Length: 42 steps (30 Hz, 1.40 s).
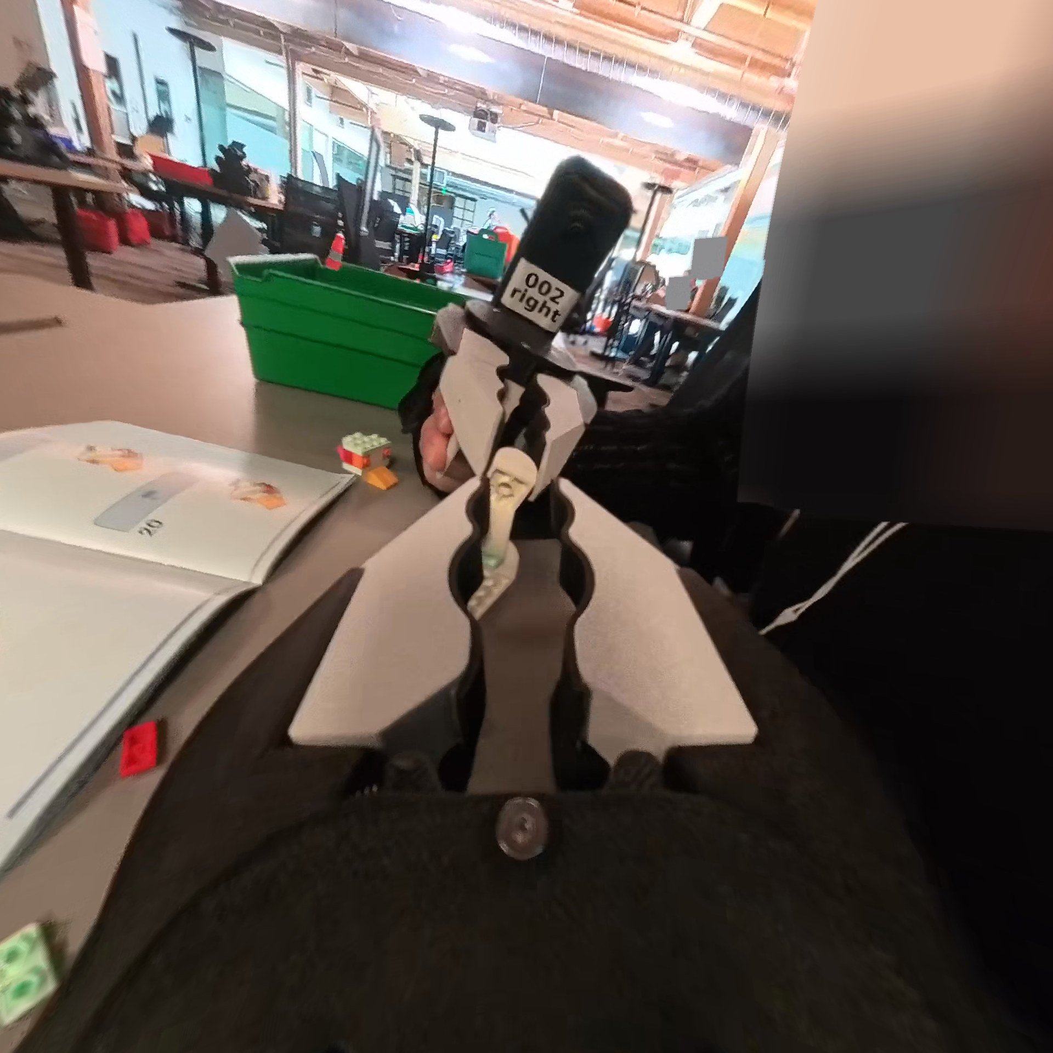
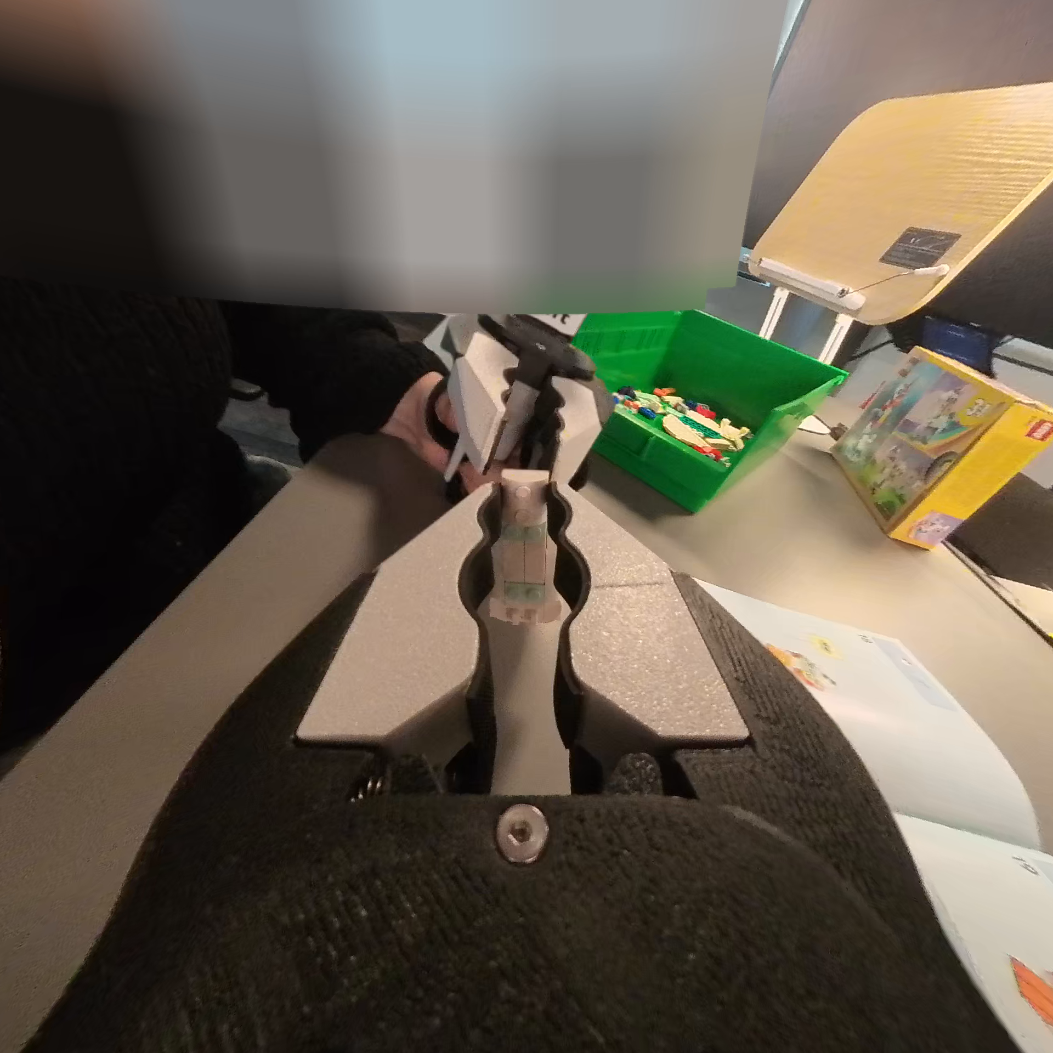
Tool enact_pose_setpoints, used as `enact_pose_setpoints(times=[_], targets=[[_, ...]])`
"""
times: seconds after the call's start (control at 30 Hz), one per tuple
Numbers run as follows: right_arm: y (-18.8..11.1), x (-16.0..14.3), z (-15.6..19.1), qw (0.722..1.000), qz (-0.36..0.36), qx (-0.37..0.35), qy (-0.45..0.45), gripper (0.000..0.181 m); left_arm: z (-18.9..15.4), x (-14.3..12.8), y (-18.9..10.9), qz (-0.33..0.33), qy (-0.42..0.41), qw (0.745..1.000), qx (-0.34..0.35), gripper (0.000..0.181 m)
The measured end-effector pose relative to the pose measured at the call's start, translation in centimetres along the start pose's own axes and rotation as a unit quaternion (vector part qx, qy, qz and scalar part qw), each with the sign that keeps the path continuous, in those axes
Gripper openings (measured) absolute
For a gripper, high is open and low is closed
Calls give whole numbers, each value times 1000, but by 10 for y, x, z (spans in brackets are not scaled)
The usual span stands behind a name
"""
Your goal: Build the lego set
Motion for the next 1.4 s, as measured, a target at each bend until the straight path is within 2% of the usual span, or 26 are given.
enact_pose_setpoints(times=[0.1,0.2,0.33,0.43,0.6,0.67,0.73,0.83,0.93,1.0,1.1,1.4], targets=[[0,1,0,1000,-7,10,22,14,-2,2,0,1,71,997,34,19],[0,0,0,998,-11,21,55,14,-4,7,-3,-11,104,994,45,19],[0,0,2,981,-34,79,172,14,-9,4,-1,4,136,990,41,20],[1,1,4,967,-45,109,224,14,-8,-1,1,29,170,983,62,20],[1,-1,0,967,-46,96,233,14,-4,0,0,26,140,988,63,19],[1,-3,-6,975,-47,68,206,14,0,-1,-1,27,107,992,65,18],[0,-5,-7,986,-36,45,159,14,3,-3,-1,27,56,997,49,26],[2,-8,-4,986,-27,51,155,14,5,-12,2,63,14,998,26,31],[2,-11,-4,985,-16,57,160,14,7,-22,5,109,20,993,34,28],[2,-14,-3,987,3,51,151,14,10,-25,4,124,24,991,45,17],[0,-18,-3,988,22,50,144,15,12,-29,4,142,32,988,58,16],[-3,-21,-3,987,30,59,145,12,12,-31,5,153,40,986,61,16]])
Point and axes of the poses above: each gripper's, where its closed fingertips meet, y out along the fingers, x out of its top, z = x × y across the jaws, the point moved 3 cm from there along -y, back along the fingers
